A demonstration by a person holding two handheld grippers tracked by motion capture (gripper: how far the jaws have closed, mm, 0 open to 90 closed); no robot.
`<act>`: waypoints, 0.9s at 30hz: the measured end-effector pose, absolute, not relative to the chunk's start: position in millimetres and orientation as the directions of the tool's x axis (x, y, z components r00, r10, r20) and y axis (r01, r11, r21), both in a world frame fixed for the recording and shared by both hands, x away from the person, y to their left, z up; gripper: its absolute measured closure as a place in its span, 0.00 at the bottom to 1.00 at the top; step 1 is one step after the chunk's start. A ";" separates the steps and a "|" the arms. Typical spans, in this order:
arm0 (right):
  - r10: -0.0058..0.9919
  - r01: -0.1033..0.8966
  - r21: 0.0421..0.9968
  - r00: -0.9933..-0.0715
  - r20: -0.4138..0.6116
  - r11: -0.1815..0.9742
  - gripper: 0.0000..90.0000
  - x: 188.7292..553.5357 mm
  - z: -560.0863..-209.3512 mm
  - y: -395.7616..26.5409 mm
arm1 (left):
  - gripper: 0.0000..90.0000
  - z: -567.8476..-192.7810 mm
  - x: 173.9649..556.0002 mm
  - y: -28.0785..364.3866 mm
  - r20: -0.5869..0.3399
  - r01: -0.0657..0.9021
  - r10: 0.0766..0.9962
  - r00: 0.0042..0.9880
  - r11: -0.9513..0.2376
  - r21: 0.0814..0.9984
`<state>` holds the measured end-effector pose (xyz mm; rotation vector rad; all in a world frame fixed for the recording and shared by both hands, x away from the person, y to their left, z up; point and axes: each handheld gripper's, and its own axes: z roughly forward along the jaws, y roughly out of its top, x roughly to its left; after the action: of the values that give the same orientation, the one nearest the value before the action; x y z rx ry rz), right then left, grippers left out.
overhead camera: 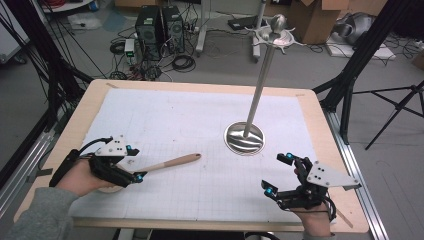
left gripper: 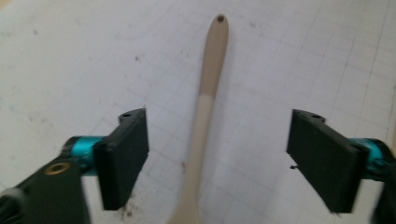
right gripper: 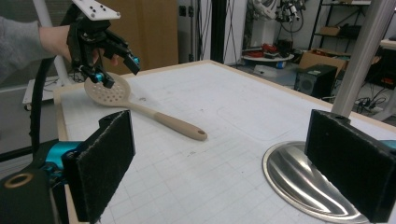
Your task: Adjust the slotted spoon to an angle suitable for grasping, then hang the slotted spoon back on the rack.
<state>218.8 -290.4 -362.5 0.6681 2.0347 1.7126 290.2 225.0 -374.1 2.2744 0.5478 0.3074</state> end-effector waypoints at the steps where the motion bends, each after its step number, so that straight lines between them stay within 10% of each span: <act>1: 0.591 0.104 0.985 -0.807 0.003 0.138 0.08 218.9 -362.6 -290.5 | 0.18 -374.6 289.9 226.0 0.073 0.273 0.462 0.884 -0.637 0.720; 27: 0.597 0.110 0.984 -0.802 0.005 0.139 0.08 214.1 -362.6 -295.9 | 0.12 -380.9 315.1 225.6 0.021 0.317 0.456 0.890 -0.651 0.690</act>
<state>214.1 -295.9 -362.6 0.6791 2.0342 1.7044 315.1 225.6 -380.9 2.3302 0.5520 0.2497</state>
